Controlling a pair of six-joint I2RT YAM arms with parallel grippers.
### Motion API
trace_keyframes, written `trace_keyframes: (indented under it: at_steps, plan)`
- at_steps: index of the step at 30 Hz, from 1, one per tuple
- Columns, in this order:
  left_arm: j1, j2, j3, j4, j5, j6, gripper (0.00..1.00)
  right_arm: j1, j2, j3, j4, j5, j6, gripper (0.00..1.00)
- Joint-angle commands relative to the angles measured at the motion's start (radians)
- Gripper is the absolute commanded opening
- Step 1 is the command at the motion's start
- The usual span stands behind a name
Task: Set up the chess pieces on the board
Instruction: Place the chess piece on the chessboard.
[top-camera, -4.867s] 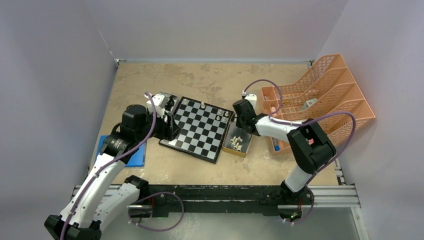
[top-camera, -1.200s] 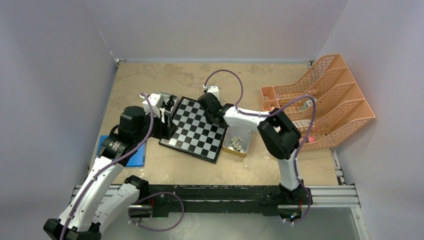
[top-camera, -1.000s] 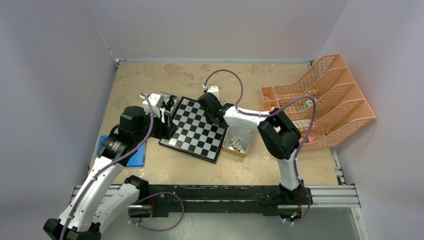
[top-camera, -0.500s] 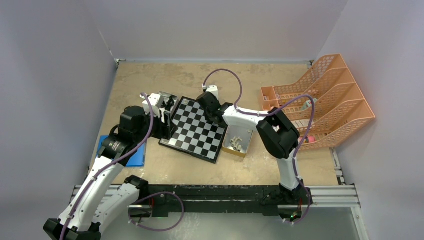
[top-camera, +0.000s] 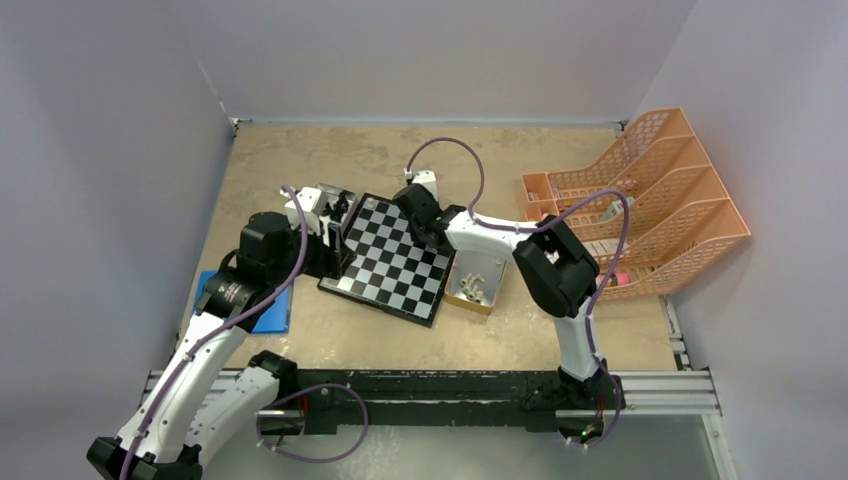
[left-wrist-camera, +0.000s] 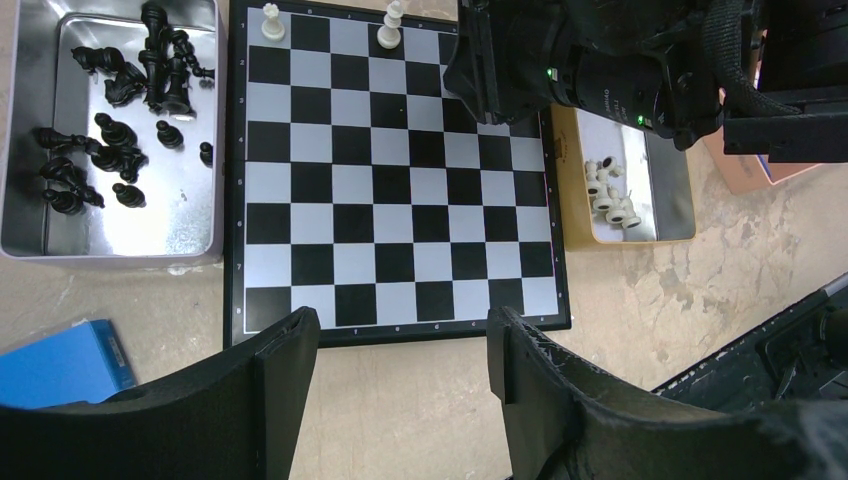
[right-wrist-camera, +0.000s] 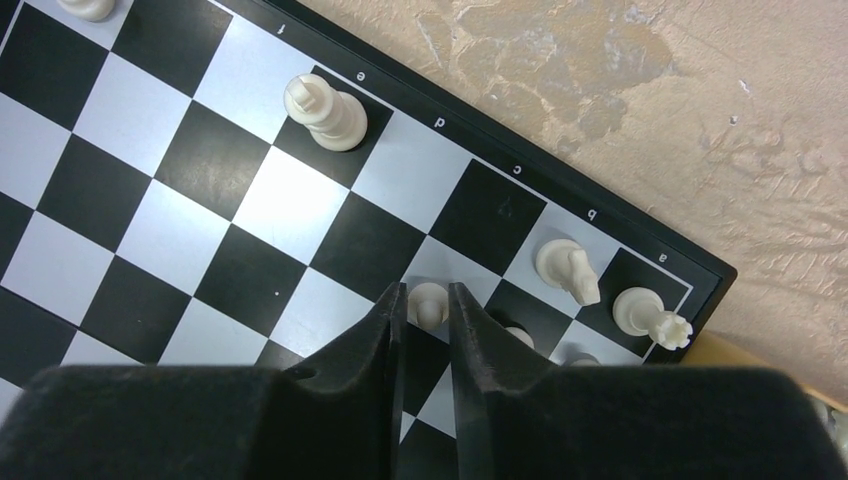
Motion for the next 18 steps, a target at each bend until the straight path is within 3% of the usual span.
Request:
trace_keyframes:
  at_steps: [1, 7, 18]
  plan:
    - [0.001, -0.002, 0.004, 0.027, -0.004, -0.005, 0.63, -0.002, -0.007, 0.055, -0.013, 0.019, -0.019, 0.29]
    - [0.0, 0.006, 0.004, 0.025, -0.004, -0.005, 0.63, -0.002, -0.037, 0.091, -0.04, 0.021, -0.036, 0.37]
    - [0.001, 0.008, 0.005, 0.025, -0.01, -0.005, 0.63, -0.002, -0.234, -0.002, -0.055, -0.02, -0.015, 0.39]
